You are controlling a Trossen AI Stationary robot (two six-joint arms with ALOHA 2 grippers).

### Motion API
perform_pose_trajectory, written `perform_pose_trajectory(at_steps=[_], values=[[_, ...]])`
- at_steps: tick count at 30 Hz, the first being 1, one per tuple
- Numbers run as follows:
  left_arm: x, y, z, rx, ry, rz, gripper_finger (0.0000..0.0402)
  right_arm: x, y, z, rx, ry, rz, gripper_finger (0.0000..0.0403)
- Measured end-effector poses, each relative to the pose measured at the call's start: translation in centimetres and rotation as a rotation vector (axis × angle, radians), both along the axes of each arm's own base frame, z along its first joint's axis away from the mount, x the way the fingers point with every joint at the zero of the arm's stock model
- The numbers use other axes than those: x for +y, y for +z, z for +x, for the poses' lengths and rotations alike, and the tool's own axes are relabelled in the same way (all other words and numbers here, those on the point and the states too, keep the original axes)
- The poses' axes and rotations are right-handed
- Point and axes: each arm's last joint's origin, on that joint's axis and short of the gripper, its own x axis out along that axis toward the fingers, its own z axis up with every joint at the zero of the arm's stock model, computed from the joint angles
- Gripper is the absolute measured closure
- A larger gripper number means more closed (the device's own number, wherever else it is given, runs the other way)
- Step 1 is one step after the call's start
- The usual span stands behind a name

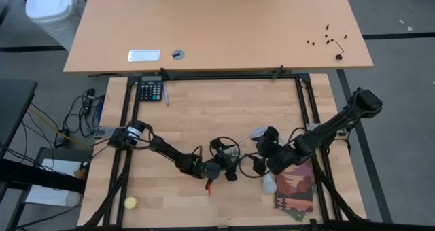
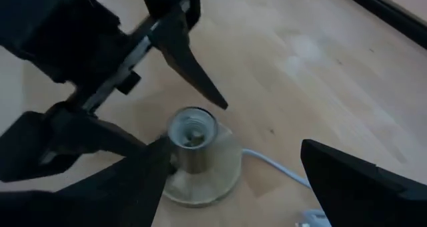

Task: Screw lightbulb
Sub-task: Return to Home Position

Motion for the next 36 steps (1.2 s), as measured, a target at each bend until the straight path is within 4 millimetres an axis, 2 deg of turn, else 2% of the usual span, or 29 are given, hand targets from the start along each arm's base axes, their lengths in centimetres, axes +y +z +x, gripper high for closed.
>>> perform_pose_trajectory(at_steps=[4, 8, 11, 15, 22, 26, 31, 36], values=[[-1.0, 1.0, -0.4, -0.006, -0.061, -0.033, 0.0107, 0.8, 1.0, -1.0, -0.008, 0.089, 0.028, 0.0057], [-1.4, 2.0, -0.5, 0.038, -0.271, -0.144, 0.0117, 2.1, 1.6, -2.0, 0.046, 0.274, 0.153, 0.0057], [-1.4, 2.1, -0.5, 0.088, -0.392, -0.182, 0.0125, 2.5, 1.2, -2.5, 0.106, 0.284, 0.266, 0.0057], [-1.3, 3.2, -0.6, 0.080, -0.399, -0.125, 0.0134, 3.2, 0.1, -3.5, 0.237, 0.282, 0.301, 0.0057], [-0.6, 7.6, -1.8, 0.053, -0.341, -0.075, 0.0140, 4.2, 0.1, -5.0, 0.174, 0.267, 0.127, 0.0057], [-0.4, 9.7, -2.7, 0.063, -0.384, -0.087, 0.0141, 4.7, 0.4, -5.2, 0.125, 0.298, 0.027, 0.0057], [-0.4, 11.1, -3.7, 0.098, -0.477, -0.111, 0.0141, 4.5, -0.1, -5.2, 0.074, 0.352, -0.054, 0.0060], [-0.5, 11.3, -4.4, 0.177, -0.603, -0.182, 0.0144, 3.2, -2.4, -5.7, 0.045, 0.369, -0.076, 0.0090]])
